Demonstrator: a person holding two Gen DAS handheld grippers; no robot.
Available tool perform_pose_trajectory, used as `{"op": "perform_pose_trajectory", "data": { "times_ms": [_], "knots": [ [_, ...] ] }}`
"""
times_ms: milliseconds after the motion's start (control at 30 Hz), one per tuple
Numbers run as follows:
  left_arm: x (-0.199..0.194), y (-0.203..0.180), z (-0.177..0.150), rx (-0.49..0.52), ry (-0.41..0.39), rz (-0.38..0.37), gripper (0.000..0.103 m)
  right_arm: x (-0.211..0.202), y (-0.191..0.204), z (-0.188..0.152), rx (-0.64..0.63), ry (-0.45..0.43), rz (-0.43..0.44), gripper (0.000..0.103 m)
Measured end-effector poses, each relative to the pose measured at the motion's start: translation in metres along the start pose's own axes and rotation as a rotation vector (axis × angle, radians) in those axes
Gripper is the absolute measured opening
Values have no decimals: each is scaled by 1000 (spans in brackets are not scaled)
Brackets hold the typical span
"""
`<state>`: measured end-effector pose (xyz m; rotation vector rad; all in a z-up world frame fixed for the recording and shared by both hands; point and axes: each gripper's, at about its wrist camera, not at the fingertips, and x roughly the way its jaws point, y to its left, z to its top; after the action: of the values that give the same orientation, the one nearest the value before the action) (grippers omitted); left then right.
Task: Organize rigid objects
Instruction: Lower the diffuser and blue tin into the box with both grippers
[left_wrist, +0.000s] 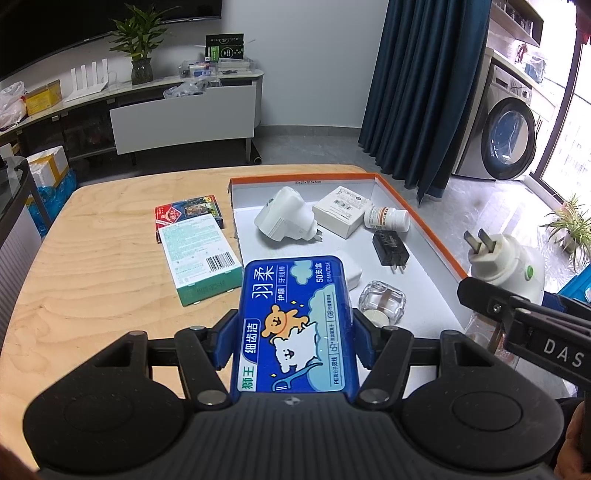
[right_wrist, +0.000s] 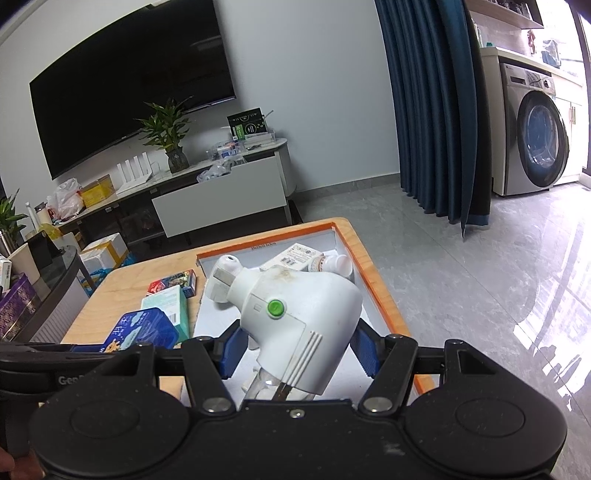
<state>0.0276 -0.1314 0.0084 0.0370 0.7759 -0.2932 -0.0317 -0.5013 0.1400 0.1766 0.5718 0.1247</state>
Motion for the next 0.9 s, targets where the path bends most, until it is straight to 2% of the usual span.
{"op": "perform_pose_trajectory", "data": {
  "times_ms": [467, 900],
  "knots": [
    [8, -1, -5, 4, 24, -16, 63, 13, -9, -3, 20, 46, -18, 73],
    [15, -5, -7, 20, 41, -23, 63, 26, -6, -3, -23, 71, -43, 73]
  ]
}}
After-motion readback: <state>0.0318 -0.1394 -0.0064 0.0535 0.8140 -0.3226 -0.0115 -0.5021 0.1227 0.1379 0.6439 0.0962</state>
